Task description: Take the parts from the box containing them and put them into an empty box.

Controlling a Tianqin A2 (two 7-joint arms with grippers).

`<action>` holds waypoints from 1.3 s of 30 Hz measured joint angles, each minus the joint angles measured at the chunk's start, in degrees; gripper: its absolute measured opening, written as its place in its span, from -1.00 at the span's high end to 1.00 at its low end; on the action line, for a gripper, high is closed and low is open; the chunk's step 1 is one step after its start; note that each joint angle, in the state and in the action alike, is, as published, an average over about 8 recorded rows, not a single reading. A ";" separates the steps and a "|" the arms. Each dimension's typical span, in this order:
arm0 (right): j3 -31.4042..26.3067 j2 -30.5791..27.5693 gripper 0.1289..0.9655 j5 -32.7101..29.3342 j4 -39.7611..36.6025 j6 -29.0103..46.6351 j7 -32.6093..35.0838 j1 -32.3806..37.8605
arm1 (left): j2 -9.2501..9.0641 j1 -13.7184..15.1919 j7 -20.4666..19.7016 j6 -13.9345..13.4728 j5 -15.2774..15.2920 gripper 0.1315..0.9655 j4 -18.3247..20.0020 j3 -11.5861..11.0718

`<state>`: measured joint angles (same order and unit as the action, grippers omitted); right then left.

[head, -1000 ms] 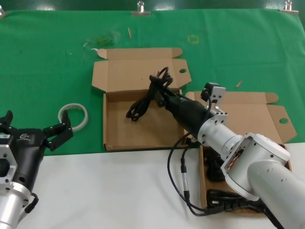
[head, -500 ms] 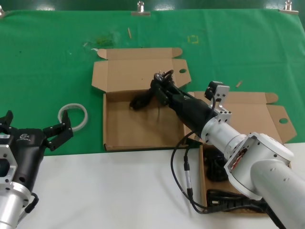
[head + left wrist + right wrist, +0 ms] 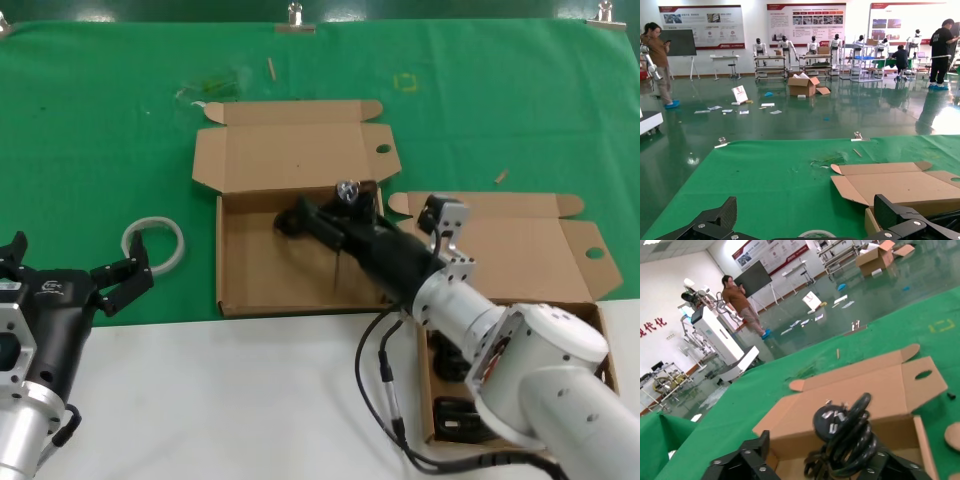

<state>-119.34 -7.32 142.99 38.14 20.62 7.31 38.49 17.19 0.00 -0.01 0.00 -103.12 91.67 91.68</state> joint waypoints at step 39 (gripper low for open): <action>3.15 -0.06 -1.00 -13.51 47.73 -26.69 -15.91 -27.94 | 0.00 0.00 0.00 0.00 0.00 -1.00 0.00 0.00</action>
<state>-116.19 -7.38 129.48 85.87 -6.08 -8.61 10.55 17.19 0.00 -0.01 0.00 -103.12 91.67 91.68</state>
